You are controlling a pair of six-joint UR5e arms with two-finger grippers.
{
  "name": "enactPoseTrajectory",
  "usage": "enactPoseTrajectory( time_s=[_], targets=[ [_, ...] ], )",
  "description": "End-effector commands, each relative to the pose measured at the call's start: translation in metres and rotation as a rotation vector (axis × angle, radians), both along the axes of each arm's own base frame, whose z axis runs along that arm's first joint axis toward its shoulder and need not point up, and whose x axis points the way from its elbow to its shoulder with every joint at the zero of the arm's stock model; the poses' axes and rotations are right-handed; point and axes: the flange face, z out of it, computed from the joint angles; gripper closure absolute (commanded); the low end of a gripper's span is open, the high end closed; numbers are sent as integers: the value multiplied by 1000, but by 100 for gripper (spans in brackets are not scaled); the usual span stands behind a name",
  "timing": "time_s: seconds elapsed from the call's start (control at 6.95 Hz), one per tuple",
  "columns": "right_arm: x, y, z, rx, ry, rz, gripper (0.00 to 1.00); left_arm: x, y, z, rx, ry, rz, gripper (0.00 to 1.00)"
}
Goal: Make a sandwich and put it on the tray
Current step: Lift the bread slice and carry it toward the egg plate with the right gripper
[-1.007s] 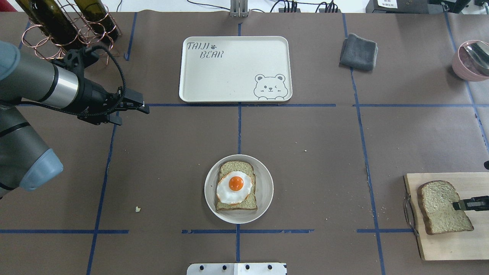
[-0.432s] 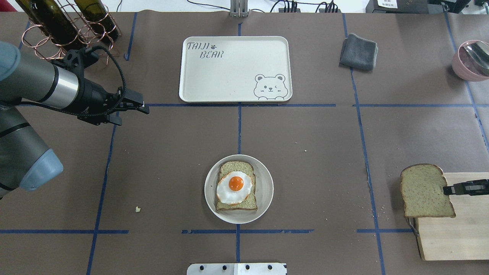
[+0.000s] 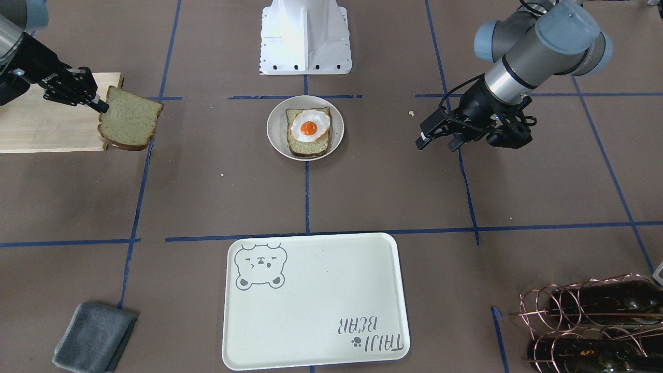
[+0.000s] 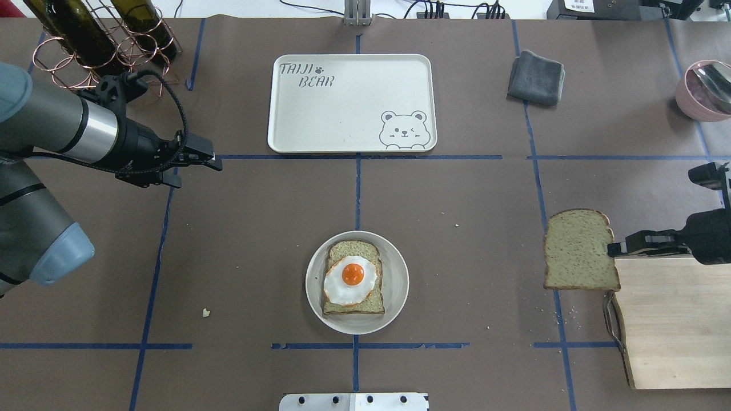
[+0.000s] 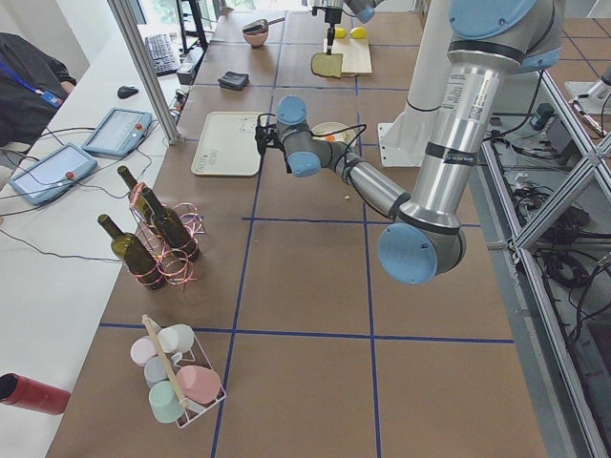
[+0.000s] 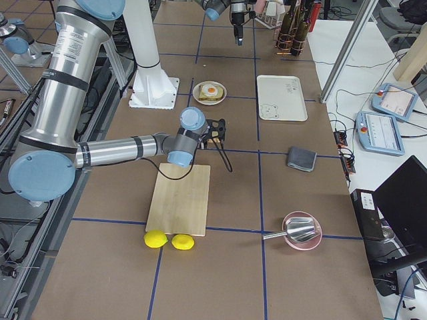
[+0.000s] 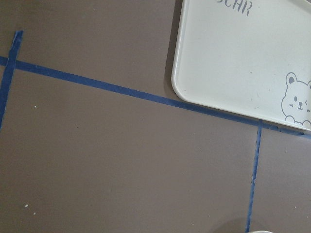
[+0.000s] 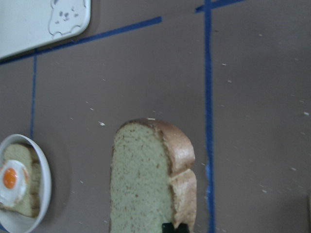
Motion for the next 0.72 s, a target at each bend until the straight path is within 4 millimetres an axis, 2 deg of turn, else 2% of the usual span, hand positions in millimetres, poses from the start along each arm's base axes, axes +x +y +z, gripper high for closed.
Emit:
enactPoseTrajectory(
  time_s=[0.0,0.14,0.29,0.43,0.58],
  targets=[
    [-57,-27,-83,-53,-150,-7,100,-1,0,2,-3,-3,-3,0],
    [-101,-26,-111,-43,-188,-34,100,0,-1,3,-5,-5,-3,0],
    [-150,-2,-123,-20,-197,-26,100,0,-1,3,-6,-6,-5,0],
    [-188,24,-127,-10,-193,-17,100,1,-1,4,-7,-7,-3,0],
    [-223,40,-138,3,-197,3,100,1,-1,6,-10,-8,-2,0]
  ],
)
